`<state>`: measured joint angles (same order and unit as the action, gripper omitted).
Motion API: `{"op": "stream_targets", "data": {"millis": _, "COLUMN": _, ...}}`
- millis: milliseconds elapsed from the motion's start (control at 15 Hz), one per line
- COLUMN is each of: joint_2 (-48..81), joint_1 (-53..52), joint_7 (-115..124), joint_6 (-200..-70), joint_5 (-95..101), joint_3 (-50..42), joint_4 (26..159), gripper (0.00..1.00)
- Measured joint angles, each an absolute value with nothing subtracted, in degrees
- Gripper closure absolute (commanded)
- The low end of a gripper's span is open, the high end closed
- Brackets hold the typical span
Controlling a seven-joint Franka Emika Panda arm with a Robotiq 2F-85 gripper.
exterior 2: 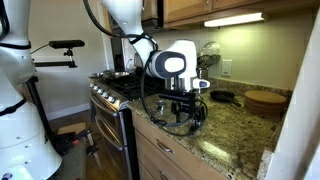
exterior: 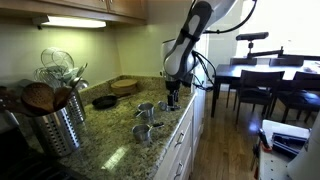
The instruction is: Stack the cups
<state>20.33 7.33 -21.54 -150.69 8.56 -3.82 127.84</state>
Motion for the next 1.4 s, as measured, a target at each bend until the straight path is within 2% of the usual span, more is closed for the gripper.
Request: {"op": "stream_targets", "data": {"millis": 1400, "joint_2": 21.8, "joint_1": 7.8, "joint_7": -20.4, "joint_6": -150.6, "joint_5": 8.3, "joint_3": -4.1, "joint_4": 125.9, "gripper": 0.0}}
